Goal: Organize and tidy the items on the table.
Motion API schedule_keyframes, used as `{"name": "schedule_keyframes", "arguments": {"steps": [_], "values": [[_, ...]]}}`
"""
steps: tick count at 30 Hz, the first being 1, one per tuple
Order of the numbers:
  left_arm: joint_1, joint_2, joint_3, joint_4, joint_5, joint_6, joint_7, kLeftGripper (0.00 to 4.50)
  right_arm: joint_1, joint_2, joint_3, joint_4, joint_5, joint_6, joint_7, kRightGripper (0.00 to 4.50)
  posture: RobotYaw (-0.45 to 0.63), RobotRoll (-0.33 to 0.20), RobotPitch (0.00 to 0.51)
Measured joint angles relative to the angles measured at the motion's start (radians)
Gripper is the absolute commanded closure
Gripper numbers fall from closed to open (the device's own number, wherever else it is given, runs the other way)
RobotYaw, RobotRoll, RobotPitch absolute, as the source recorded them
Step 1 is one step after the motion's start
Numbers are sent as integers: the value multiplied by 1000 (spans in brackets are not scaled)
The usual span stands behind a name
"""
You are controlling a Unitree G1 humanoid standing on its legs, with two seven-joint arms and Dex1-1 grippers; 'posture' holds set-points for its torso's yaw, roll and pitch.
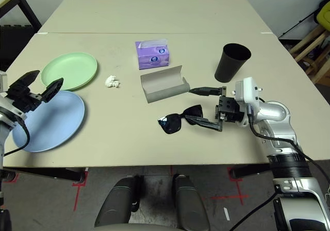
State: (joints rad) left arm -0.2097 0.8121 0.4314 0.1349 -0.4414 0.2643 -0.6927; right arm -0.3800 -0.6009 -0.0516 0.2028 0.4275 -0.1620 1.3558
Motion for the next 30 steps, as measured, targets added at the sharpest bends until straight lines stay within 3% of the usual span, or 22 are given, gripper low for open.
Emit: {"name": "schedule_keyframes", "arguments": {"steps": [6, 15, 30], "values": [[37, 23, 96, 33, -11, 94, 34, 0, -1, 14, 0, 0, -5, -4, -8, 32, 130, 0, 165], [150, 33, 110, -11, -15, 294, 66, 0, -7, 16, 0, 1, -10, -6, -10, 32, 134, 0, 167], [181, 57, 150, -1, -8, 302, 62, 0, -7, 16, 0, 0, -11, -5, -11, 32, 130, 0, 166]]}}
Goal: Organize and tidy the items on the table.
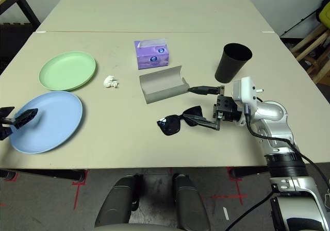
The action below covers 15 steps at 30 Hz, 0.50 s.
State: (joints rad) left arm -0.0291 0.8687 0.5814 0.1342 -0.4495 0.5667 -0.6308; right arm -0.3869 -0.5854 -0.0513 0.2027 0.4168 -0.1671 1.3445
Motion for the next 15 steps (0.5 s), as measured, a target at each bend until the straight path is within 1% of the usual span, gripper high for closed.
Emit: {"name": "schedule_keyframes", "arguments": {"steps": [6, 15], "values": [[0, 0, 11, 16, 0, 2, 2, 0, 0, 0, 0, -2, 0, 3, -1, 32, 131, 0, 167], [0, 0, 28, 38, -6, 69, 7, 0, 0, 0, 0, -2, -1, 3, -1, 32, 130, 0, 168]]}}
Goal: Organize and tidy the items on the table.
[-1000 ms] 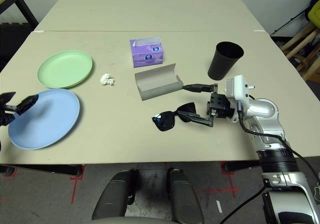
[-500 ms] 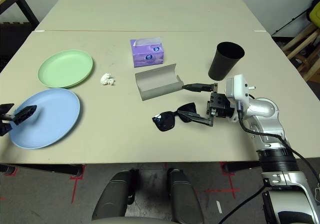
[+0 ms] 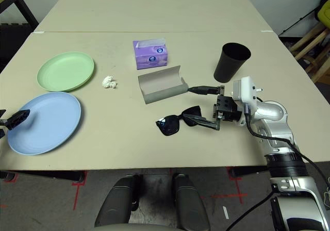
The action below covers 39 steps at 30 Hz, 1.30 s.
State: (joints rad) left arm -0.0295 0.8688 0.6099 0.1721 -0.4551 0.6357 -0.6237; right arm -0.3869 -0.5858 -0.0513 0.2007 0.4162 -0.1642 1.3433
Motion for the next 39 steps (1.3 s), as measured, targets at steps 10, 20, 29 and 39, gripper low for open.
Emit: {"name": "schedule_keyframes", "arguments": {"steps": [10, 20, 29, 39], "values": [[0, 0, 1, 3, -2, 47, 3, 177, 0, 0, 0, -3, 0, 0, 0, 10, 123, 0, 166], [20, 0, 17, 6, -14, 89, 3, 3622, -1, 0, 0, -5, 0, 0, -1, 0, 123, 0, 165], [49, 0, 51, -1, -37, 88, -13, 4476, -18, -1, 0, -5, -2, -1, -1, 0, 119, 0, 163], [91, 0, 109, -7, -85, 154, -23, 4476, -18, -8, 0, 0, -9, -10, 0, 0, 128, 0, 157]]}}
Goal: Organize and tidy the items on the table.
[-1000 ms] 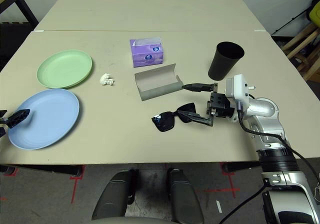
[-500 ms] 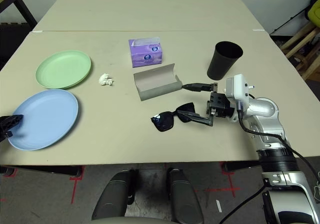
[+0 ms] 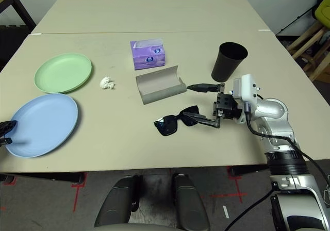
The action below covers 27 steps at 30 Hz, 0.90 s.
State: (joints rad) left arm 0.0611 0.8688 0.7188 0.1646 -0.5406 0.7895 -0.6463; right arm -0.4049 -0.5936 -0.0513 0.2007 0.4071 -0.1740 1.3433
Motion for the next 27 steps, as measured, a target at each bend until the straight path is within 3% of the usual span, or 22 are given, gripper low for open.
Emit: {"name": "schedule_keyframes", "arguments": {"steps": [10, 22, 27], "values": [[21, -15, 44, -70, -50, 62, 26, 4476, -3, 0, 0, 24, -13, -16, 0, 0, 134, 0, 155], [-65, -15, 58, -146, -130, 171, 55, 4476, -6, 1, 1, 28, -14, -24, 0, 0, 129, 0, 162], [-166, 9, 56, -100, -136, 190, 74, 4476, -2, 2, 1, 27, -13, -24, -1, 0, 129, 0, 164]]}}
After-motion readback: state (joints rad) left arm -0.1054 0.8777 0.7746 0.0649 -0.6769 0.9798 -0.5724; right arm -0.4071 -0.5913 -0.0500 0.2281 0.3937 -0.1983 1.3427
